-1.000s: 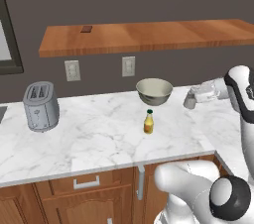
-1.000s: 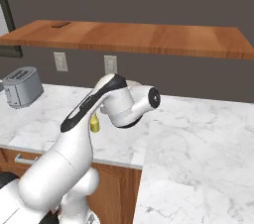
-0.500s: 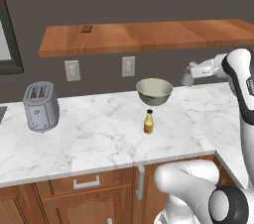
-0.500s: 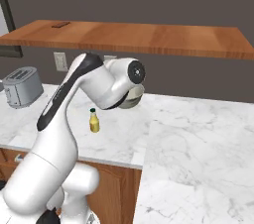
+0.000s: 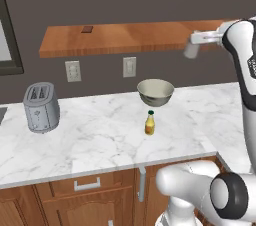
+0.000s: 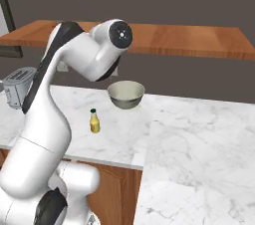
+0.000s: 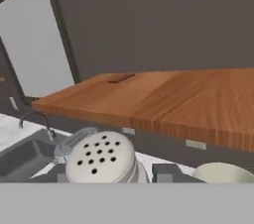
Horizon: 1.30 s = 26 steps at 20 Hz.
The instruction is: Pick the shaker and mustard from the counter and place them in the cabinet.
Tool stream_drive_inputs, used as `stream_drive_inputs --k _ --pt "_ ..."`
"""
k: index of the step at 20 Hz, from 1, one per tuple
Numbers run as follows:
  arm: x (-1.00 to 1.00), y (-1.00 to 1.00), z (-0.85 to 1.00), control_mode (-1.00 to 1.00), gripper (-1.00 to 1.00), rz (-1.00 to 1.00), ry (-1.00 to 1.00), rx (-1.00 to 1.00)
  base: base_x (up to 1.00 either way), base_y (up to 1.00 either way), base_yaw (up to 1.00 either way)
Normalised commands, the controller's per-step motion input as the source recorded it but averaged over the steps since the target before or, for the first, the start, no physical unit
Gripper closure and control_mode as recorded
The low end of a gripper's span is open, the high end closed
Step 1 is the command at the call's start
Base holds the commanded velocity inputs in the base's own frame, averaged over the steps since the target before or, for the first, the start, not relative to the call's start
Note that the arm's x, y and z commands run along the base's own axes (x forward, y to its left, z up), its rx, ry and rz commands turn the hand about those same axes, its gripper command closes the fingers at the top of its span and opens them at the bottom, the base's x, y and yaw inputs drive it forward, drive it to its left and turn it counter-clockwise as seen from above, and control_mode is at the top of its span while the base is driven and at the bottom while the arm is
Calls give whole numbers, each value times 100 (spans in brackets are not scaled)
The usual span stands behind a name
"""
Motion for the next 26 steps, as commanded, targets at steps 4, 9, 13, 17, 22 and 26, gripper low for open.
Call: stream_drive_inputs --k 4,9,13,17,22,26 --pt "52 12 72 -100 100 -17 0 -1 0 0 0" --pt "71 32 7 -100 100 -16 0 -8 0 0 0" --pt "74 17 -2 -100 100 -11 1 -5 0 0 0" --pt "66 2 -2 -100 100 -5 8 0 0 0 0" --pt "50 -1 -12 -100 100 0 11 0 0 0 0" --pt "34 -5 -19 -100 100 0 7 0 0 0 0"
